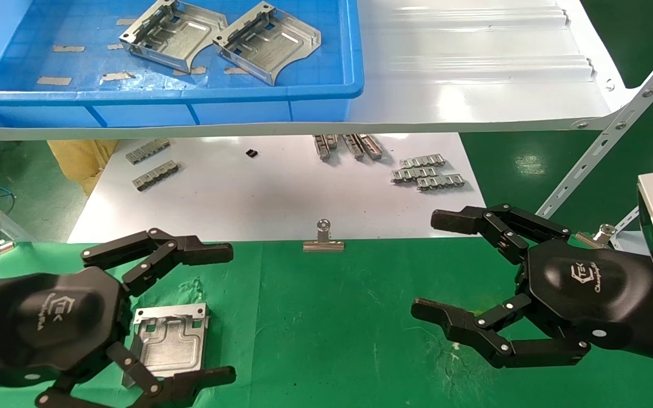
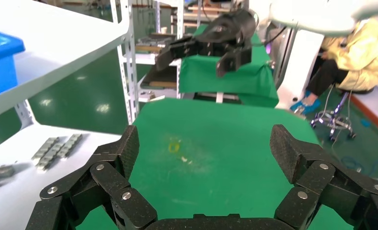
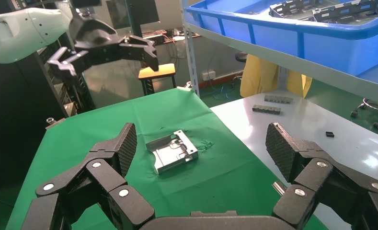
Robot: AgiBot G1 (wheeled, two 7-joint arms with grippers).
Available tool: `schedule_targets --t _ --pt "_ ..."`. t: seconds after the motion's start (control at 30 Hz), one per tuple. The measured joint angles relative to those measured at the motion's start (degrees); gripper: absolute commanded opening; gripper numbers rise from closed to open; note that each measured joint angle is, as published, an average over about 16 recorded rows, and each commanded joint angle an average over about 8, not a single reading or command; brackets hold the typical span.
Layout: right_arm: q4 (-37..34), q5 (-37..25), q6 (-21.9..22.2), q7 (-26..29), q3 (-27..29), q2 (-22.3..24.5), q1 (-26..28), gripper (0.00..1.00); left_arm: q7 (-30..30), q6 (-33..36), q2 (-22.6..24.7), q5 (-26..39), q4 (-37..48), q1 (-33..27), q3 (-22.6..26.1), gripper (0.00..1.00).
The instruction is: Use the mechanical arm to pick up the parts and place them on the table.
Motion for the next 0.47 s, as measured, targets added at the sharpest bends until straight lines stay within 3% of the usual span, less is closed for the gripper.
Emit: schedule_targets --t 0.47 --pt "0.0 0.0 0.0 0.0 0.0 0.0 0.0 1.0 -1.2 0.1 0.1 -1.1 -1.1 1.4 -1.6 1.0"
